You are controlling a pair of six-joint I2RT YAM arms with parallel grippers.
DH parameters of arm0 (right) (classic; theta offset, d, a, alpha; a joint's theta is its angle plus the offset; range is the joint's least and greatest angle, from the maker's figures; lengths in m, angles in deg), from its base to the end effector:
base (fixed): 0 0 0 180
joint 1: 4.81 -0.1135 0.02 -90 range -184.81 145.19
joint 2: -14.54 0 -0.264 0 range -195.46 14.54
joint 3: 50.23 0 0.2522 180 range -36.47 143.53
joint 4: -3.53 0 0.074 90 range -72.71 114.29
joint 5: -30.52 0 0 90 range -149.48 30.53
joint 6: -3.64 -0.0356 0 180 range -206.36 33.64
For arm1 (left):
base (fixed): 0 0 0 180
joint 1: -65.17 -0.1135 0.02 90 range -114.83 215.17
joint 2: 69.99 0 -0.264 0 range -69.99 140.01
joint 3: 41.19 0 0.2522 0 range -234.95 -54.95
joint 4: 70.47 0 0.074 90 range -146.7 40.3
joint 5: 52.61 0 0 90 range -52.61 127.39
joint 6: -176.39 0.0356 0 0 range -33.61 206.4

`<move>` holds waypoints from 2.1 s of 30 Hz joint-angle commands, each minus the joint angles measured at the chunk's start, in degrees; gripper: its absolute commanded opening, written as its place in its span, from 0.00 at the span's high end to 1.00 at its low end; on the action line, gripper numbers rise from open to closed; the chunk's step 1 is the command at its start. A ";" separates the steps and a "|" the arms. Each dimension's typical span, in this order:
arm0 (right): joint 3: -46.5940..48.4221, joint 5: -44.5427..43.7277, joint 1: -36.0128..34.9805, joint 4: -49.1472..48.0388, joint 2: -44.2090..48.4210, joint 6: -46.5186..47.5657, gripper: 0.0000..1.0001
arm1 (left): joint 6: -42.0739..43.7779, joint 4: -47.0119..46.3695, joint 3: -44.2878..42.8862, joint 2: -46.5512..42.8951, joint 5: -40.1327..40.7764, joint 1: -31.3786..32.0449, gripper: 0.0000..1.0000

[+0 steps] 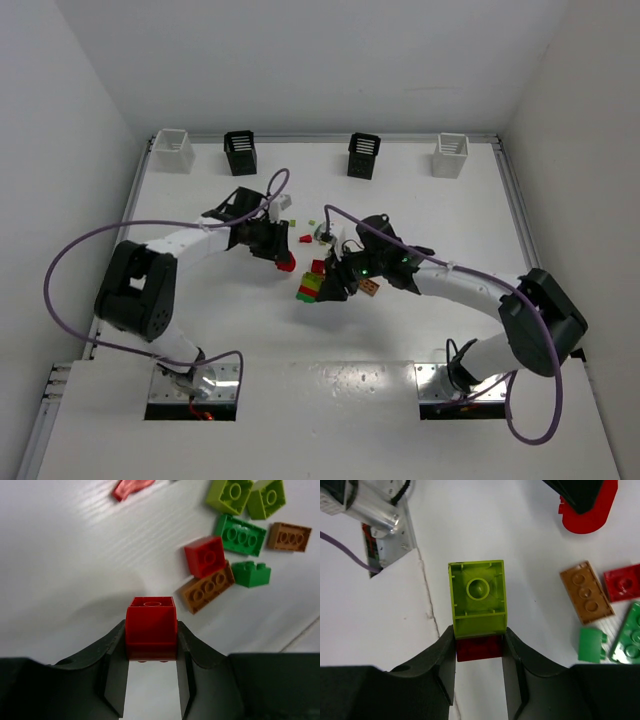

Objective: Sort the legos into containers by color

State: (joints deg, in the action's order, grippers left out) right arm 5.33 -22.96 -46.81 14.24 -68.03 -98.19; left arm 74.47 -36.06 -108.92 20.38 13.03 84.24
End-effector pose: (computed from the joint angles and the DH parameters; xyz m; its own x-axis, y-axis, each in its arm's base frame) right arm 0.2026 0.2109 0.1980 -0.6270 -0.3428 -0.6996 -0.7755 0.3602 0.5185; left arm 0.2904 -0.1159 0.1911 -0.8813 0.1056 -0.4607 0.3349 0.8273 -0.4510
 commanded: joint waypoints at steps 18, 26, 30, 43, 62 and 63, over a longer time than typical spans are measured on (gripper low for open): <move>-3.22 2.68 6.58 5.15 5.31 11.71 1.00 | -1.52 -18.34 9.58 -13.18 -20.98 3.08 0.10; 5.04 13.84 6.58 21.57 0.22 27.12 1.00 | 3.91 -22.14 9.85 -14.78 -38.65 4.22 0.21; 7.07 14.90 6.58 22.30 -1.11 27.83 1.00 | 4.45 -21.61 9.85 -14.26 -39.19 6.15 0.21; 9.44 16.75 6.58 19.23 -2.87 22.91 1.00 | 6.64 -20.47 9.85 -14.25 -38.57 9.76 0.26; 10.49 19.03 6.58 15.44 -3.39 16.58 1.00 | 6.65 -19.94 10.38 -12.67 -39.71 9.76 0.52; 10.49 19.03 6.58 15.44 -3.39 16.58 1.00 | 6.65 -19.94 10.38 -12.67 -39.71 9.76 0.56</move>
State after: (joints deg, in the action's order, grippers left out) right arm 13.42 -6.44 -40.52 32.32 -71.59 -81.06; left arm 79.81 -54.53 -98.65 7.77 -24.47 93.37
